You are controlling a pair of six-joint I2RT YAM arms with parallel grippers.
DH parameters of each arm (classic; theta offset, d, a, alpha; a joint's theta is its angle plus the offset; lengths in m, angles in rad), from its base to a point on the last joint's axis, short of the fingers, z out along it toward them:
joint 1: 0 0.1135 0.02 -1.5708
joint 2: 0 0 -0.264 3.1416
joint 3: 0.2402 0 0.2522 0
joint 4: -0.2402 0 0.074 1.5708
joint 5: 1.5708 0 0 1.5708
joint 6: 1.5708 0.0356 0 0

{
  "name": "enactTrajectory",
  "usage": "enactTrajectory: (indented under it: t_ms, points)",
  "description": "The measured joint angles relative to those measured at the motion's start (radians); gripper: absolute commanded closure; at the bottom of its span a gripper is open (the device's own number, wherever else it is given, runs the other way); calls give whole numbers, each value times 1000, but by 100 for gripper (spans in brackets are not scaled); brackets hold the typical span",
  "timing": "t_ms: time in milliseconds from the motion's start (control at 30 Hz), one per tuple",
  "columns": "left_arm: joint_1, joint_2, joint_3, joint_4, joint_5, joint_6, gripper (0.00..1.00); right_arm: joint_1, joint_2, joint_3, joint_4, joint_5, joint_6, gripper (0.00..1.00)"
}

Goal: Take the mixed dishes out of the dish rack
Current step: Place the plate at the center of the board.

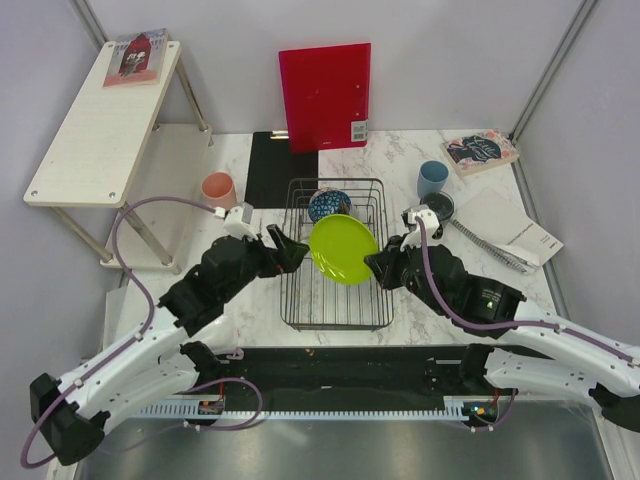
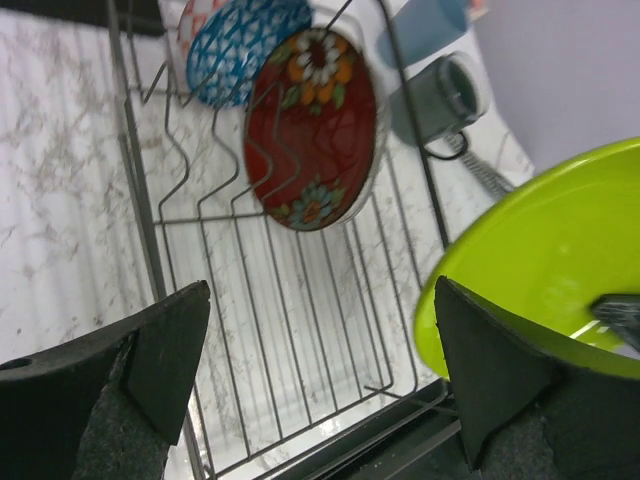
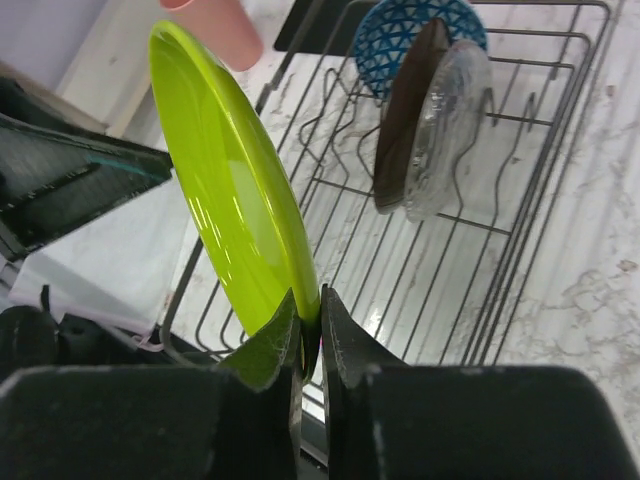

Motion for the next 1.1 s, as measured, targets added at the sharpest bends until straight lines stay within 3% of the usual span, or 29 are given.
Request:
enactTrajectory:
  t_ms: [167, 333, 567, 900, 1100]
  points:
    - [0, -140, -3, 74, 12, 60, 1, 0, 4, 8, 48, -114, 5, 100]
    - [2, -175, -13, 123, 44, 80, 2, -8, 32, 8, 117, -236, 24, 100]
    - [2, -227, -87, 182, 101, 94, 14, -23, 68, 4, 167, -339, 58, 100]
    - [2, -332, -158, 188, 128, 95, 20, -64, 68, 3, 203, -404, 77, 100]
    - [2, -435, -197, 156, 125, 95, 35, -67, 85, 3, 227, -436, 85, 100]
